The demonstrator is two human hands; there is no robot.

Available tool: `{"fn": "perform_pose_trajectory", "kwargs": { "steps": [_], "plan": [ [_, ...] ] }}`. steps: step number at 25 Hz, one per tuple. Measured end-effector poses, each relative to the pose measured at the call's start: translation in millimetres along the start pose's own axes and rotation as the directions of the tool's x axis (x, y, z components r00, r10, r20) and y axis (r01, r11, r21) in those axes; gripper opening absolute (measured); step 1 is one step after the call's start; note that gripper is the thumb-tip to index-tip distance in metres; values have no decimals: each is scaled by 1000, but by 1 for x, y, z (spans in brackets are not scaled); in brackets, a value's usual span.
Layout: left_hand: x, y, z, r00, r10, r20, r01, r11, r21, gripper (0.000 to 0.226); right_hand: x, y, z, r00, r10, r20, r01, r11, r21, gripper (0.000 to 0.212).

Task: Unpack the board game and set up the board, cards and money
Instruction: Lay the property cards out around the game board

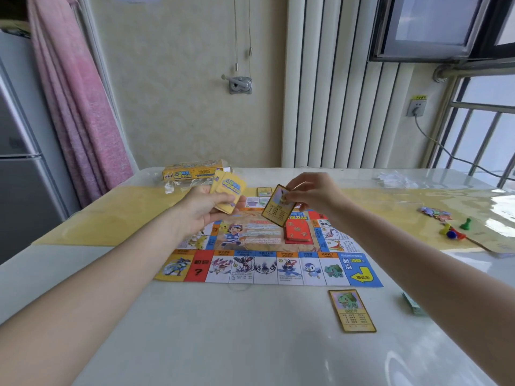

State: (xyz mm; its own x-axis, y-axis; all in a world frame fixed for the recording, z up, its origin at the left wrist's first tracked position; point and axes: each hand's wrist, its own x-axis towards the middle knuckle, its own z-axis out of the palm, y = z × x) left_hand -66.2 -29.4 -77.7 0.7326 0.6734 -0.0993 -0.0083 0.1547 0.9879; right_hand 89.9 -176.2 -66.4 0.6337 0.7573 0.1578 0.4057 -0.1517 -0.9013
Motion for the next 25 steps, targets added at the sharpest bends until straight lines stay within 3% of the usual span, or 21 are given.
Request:
{"fn": "perform_pose_trajectory", "kwargs": {
  "steps": [5, 8, 10, 13, 16, 20, 25],
  "plan": [
    [8, 6, -35, 988, 8, -153, -13, 999, -31, 14, 22, -10, 36, 993, 100, 59, -105, 990, 97, 17],
    [11, 1, -51, 982, -9, -189, 2, 999, -36, 13, 33, -6, 62, 986, 143, 87, -150, 985, 85, 18],
    [15, -3, -60, 977, -20, -213, 18, 1000, -15, 17, 39, 0, 82, 977, 176, 118, -194, 966, 169, 17],
    [22, -7, -74, 967, -12, -254, 19, 999, 28, 21, 50, 4, 117, 965, 200, 172, -237, 943, 232, 33],
    [30, -10, -90, 955, -7, -298, 29, 997, 71, 21, 58, 5, 155, 964, 169, 208, -198, 972, 127, 36],
    [45, -22, -105, 895, 10, -445, 76, 982, 175, 20, 64, 3, 199, 978, 26, 205, 9, 985, -170, 33],
    [62, -35, -116, 840, 14, -542, 131, 965, 229, 15, 75, 5, 228, 973, -51, 224, 121, 942, -312, 34]
  ]
}}
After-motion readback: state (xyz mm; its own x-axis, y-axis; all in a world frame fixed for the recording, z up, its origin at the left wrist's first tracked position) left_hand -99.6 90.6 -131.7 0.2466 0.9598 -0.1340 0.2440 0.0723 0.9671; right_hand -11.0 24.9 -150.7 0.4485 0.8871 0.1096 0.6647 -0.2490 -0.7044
